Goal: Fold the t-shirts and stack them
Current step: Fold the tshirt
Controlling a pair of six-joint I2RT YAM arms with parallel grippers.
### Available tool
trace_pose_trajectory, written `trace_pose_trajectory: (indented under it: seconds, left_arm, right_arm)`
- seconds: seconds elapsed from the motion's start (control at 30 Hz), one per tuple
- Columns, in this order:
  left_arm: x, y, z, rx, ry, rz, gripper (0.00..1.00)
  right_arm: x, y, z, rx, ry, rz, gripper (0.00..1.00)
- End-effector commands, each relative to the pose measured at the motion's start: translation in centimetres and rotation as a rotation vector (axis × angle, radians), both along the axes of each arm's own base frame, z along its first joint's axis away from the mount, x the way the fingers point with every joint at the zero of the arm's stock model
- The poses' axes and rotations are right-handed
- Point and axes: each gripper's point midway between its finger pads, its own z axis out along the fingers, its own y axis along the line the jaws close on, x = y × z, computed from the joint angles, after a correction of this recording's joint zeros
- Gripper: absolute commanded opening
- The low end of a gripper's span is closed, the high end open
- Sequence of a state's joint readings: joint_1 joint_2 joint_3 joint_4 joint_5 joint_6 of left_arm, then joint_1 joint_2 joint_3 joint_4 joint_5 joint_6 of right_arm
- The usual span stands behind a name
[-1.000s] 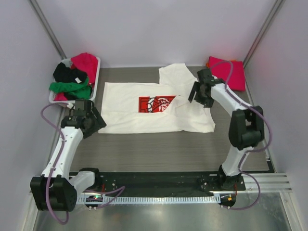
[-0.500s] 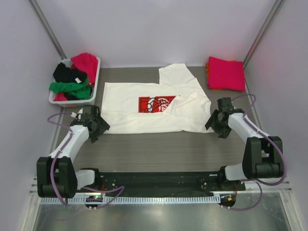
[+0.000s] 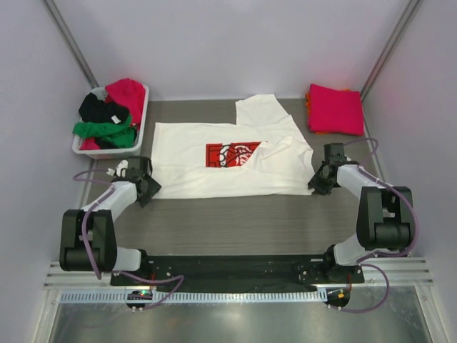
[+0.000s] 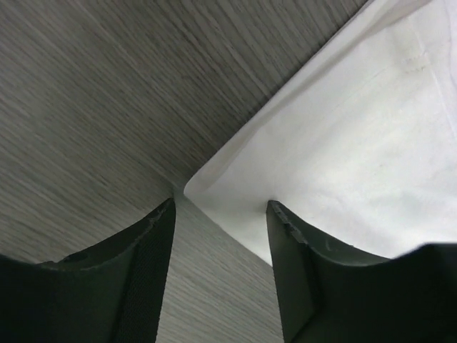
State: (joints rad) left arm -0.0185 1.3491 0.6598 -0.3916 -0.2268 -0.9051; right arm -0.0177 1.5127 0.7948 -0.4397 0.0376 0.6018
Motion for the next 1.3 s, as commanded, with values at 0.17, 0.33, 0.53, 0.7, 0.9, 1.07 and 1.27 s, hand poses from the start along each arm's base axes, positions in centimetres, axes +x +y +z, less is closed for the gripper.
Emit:
trace_pose_trajectory:
  seconds: [0.17, 0.33, 0.53, 0.7, 0.9, 1.07, 1.27]
  left_arm:
    - [3.5, 0.4, 0.3, 0.001, -0.065, 0.047, 0.07]
    - [2.7, 1.2, 3.6, 0.037, -0.072, 0.078, 0.0]
    - [-0.4, 1.4, 6.3, 0.033, -0.088, 0.087, 0.0]
    - [-3.8, 1.0, 6.2, -0.004, -0.076, 0.125, 0.0]
    - [-8.1, 0.5, 7.0, -0.077, -0.07, 0.222, 0.05]
    - [-9.9, -0.6, 8.8, -0.158, -0.146, 0.232, 0.65]
    - [-8.8, -0.9, 14.4, -0.086, -0.311, 0.018, 1.0]
  right_arm:
    - [2.3, -0.9, 0.6, -0.035, -0.045, -0.009, 0.01]
    - [1.5, -3.0, 4.2, -0.119, -0.064, -0.06, 0.01]
    - [-1.7, -3.4, 6.7, -0.121, -0.083, -0.103, 0.01]
    - [-5.4, -2.7, 5.7, -0.073, -0.06, -0.176, 0.01]
    - [-9.4, -1.3, 5.1, 0.019, -0.057, -0.265, 0.01]
    - [-10.1, -0.5, 6.9, 0.103, -0.127, -0.368, 0.85]
    - [-5.3, -0.6, 11.8, 0.077, -0.278, -0.223, 0.97]
